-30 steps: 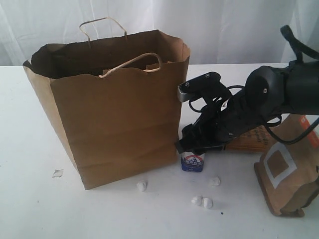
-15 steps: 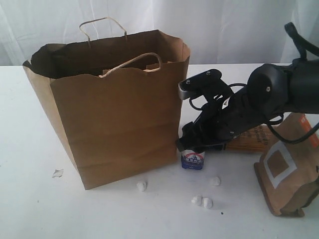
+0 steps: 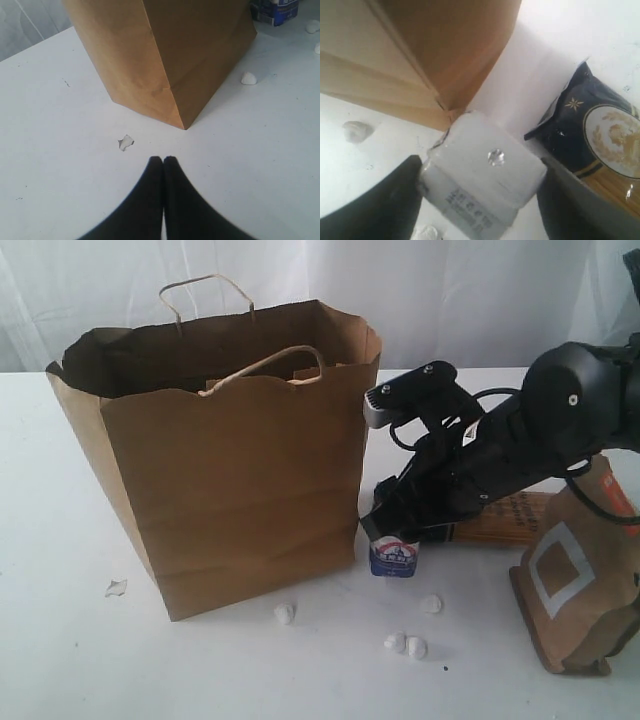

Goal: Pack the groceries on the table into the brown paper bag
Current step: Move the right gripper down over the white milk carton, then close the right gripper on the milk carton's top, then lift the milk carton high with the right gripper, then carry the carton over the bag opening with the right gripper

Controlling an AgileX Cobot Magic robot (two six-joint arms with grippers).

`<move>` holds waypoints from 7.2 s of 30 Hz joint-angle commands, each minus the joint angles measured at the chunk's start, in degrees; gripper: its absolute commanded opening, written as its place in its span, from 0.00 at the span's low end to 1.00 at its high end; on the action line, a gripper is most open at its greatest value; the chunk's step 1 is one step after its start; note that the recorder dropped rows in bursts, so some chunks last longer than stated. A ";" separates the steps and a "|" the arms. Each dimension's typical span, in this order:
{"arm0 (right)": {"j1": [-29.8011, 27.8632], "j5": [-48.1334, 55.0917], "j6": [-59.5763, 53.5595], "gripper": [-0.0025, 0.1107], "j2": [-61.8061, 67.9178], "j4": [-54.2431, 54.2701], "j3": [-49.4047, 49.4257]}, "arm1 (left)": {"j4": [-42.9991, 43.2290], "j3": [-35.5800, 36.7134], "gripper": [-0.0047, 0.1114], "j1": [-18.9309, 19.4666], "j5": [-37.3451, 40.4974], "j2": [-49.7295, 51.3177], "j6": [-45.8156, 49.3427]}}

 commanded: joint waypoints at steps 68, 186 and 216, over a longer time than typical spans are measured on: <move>0.04 -0.45 0.95 0.02 -22.42 -4.52 -2.81 | -0.16 0.23 0.04 -0.03 0.04 -0.23 -0.10; 18.28 19.33 0.11 0.31 8.85 -18.92 -41.81 | -0.16 0.23 0.04 -0.03 0.04 -0.23 -0.10; 18.95 25.74 0.11 0.46 6.16 -17.84 -41.81 | -0.16 0.23 0.04 -0.03 0.04 -0.23 -0.10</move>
